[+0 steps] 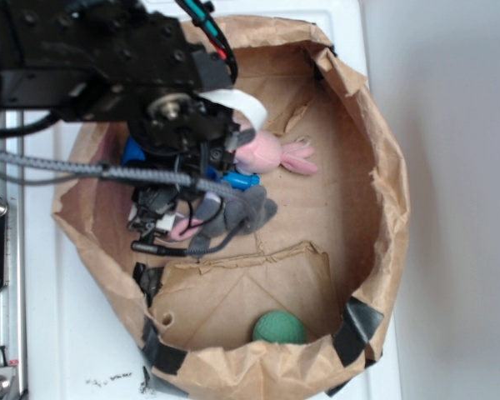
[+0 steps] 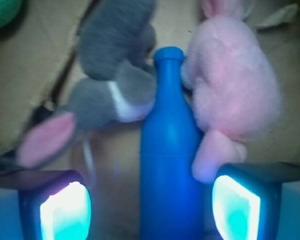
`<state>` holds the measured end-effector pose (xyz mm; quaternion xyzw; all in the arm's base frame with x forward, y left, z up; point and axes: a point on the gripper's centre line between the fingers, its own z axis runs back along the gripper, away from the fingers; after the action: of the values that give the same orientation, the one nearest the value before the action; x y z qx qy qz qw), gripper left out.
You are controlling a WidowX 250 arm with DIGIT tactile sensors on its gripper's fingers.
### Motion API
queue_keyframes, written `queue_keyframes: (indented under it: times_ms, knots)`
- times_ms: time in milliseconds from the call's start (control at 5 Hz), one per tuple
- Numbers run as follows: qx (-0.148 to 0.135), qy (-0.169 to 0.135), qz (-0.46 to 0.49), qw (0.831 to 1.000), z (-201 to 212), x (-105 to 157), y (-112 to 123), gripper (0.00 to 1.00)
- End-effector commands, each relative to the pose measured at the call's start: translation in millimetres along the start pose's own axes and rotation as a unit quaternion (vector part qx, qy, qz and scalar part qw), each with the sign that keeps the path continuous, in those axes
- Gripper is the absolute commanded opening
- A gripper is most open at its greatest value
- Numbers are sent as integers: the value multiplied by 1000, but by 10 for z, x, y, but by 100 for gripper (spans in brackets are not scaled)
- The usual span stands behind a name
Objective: Grab the blue bottle.
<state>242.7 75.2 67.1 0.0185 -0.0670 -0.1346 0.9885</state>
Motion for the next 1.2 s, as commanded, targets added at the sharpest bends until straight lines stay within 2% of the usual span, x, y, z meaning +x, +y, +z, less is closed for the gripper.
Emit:
queue_keyframes:
  times_ms: [0, 200, 400, 600, 800, 1000]
  knots:
    - [44, 4, 14, 999, -166, -70, 127, 100]
    - [77, 6, 11, 997, -311, -103, 83, 82]
    - [85, 4, 20, 996, -347, -109, 83, 0]
    - [106, 3, 26, 994, -390, -115, 60, 0]
    - [86, 6, 31, 996, -224, -100, 54, 0]
    - [48, 8, 56, 997, 267, -15, 48, 0]
